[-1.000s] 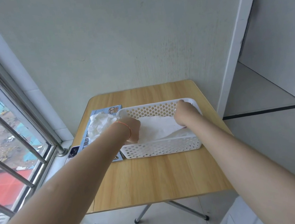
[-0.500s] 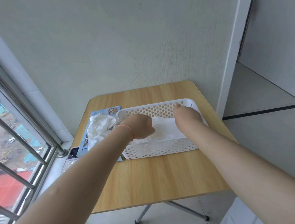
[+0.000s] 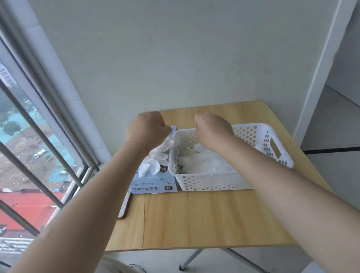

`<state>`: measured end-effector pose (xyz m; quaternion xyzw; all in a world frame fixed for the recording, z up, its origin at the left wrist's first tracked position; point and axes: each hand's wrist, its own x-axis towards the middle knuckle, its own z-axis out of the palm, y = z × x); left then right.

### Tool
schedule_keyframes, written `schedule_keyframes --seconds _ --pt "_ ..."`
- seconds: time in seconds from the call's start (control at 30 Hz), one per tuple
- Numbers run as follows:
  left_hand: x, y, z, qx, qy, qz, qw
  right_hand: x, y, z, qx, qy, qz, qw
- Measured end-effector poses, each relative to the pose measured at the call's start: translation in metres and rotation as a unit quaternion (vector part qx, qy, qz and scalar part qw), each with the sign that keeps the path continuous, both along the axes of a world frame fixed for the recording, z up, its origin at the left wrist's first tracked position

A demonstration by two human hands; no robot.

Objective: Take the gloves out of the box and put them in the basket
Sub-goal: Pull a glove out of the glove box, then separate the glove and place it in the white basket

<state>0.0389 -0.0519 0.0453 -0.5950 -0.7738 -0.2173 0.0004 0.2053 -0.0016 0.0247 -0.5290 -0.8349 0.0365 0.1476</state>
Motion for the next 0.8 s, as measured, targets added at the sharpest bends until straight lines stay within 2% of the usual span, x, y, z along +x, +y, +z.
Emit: schedule_keyframes --seconds 0.1,0.17,0.3,0.47,0.8 --pt "-0.027 -0.009 -0.012 -0.054 0.016 0.006 0.998 -0.038 -0.005 -0.005 -0.08 0.103 0.076 0.988" --pt "-0.041 -0.013 -0.02 -0.079 0.009 -0.004 0.997 -0.055 -0.009 -0.007 -0.106 0.127 0.099 0.981" --pt "-0.056 -0.019 -0.032 -0.096 -0.003 -0.028 0.995 -0.073 -0.01 -0.011 -0.089 0.089 0.091 0.988" --pt "-0.058 -0.02 -0.037 -0.057 -0.009 -0.024 0.998 -0.079 -0.008 -0.014 -0.081 0.047 0.077 0.993" --pt "-0.058 -0.014 -0.037 -0.005 -0.027 0.022 0.999 -0.078 -0.014 -0.005 -0.114 0.101 0.09 0.984"
